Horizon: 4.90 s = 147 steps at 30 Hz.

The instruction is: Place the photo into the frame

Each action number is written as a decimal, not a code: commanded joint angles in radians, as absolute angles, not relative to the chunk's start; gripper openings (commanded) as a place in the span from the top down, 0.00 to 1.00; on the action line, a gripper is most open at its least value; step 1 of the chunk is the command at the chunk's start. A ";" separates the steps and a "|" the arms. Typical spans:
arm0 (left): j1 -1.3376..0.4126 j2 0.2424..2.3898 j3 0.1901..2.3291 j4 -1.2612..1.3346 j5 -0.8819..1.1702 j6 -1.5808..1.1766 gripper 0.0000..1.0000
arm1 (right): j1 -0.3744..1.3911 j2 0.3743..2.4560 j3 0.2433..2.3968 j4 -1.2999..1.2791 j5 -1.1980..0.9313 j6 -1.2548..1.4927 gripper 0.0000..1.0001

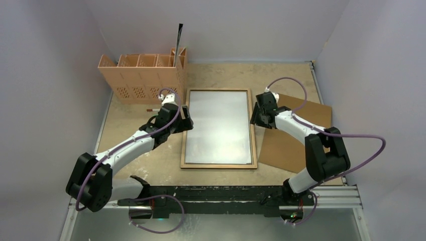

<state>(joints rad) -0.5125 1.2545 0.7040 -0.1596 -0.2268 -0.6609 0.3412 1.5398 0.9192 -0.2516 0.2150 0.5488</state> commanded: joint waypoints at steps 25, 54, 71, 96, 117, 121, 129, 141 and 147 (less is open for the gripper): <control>-0.871 2.035 1.453 0.189 0.173 -0.867 0.26 | -0.223 1.440 0.863 -0.163 0.628 0.615 0.10; -0.962 2.370 1.695 0.106 0.173 -0.872 0.41 | -0.376 1.520 0.858 -0.151 0.849 0.359 0.38; -0.962 2.390 1.720 0.067 0.126 -0.815 0.42 | -0.314 1.707 0.790 -0.032 0.999 0.061 0.57; -0.855 2.449 1.799 -0.090 0.226 -0.857 0.34 | -0.129 1.865 0.919 -0.052 0.661 -0.104 0.49; -0.817 2.446 1.835 -0.169 0.209 -0.743 0.34 | -0.135 1.832 1.062 0.032 -0.222 0.045 0.45; -0.818 2.437 1.823 -0.168 0.205 -0.737 0.34 | -0.147 1.785 1.100 0.004 -0.179 0.170 0.43; -0.816 2.410 1.801 -0.165 0.199 -0.717 0.34 | -0.137 1.666 1.138 -0.168 0.071 0.403 0.37; -0.821 2.397 1.798 -0.141 0.215 -0.703 0.34 | -0.106 1.467 0.847 -0.309 0.243 0.597 0.10; -0.825 2.389 1.766 -0.105 0.209 -0.711 0.34 | -0.112 1.520 0.834 -0.290 0.137 0.574 0.09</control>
<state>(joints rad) -0.8394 2.4012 1.8305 -0.0208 0.2699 -0.7547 -0.1066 1.4937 0.8211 -0.2935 0.1944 0.5488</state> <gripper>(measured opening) 0.654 0.910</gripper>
